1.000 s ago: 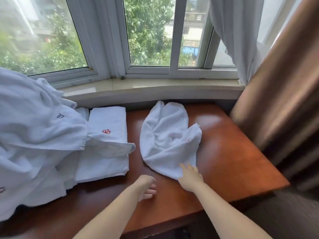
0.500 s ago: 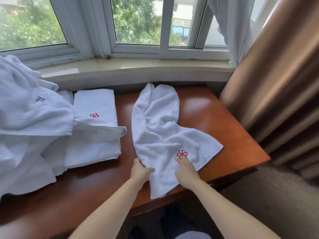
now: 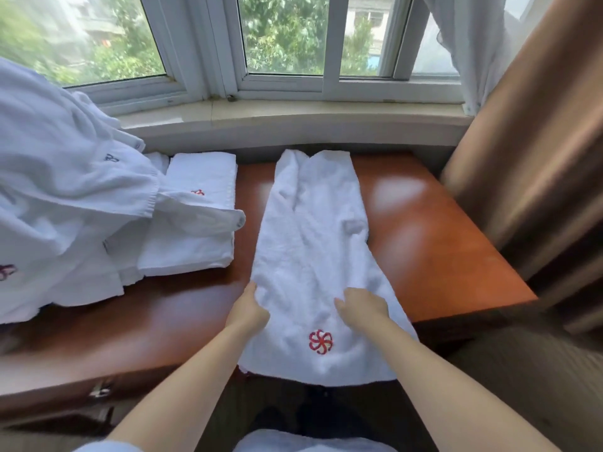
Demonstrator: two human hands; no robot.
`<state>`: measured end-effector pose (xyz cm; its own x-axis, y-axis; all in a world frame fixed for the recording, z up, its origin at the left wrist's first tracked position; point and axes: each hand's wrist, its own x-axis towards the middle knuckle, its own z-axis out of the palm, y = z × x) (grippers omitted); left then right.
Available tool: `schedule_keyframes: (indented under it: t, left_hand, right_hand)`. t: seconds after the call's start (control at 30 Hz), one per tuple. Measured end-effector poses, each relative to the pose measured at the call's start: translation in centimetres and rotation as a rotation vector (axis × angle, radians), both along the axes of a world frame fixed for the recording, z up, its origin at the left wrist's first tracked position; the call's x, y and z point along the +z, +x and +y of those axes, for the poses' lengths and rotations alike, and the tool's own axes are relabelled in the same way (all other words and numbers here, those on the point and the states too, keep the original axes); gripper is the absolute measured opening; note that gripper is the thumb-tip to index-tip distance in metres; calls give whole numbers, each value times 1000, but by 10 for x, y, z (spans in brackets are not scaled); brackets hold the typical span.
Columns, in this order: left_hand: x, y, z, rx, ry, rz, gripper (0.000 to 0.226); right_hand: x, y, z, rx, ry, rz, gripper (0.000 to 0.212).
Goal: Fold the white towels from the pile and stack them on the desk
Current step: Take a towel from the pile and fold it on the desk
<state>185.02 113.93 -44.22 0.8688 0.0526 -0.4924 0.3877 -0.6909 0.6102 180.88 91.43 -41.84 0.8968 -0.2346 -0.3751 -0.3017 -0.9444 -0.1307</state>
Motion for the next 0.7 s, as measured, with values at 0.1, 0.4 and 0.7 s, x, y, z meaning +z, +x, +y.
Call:
schedule_keyframes:
  t: [0.1, 0.4, 0.7]
  left_hand:
    - [-4, -8, -3, -10, 11, -23, 82]
    - [8, 16, -13, 116, 13, -91, 9]
    - [9, 83, -23, 112, -82, -108, 56]
  right_hand:
    - [-4, -10, 0, 95, -140, -101, 37]
    - [6, 4, -19, -73, 76, -76, 43]
    - [-6, 39, -47, -409, 207, -158, 55]
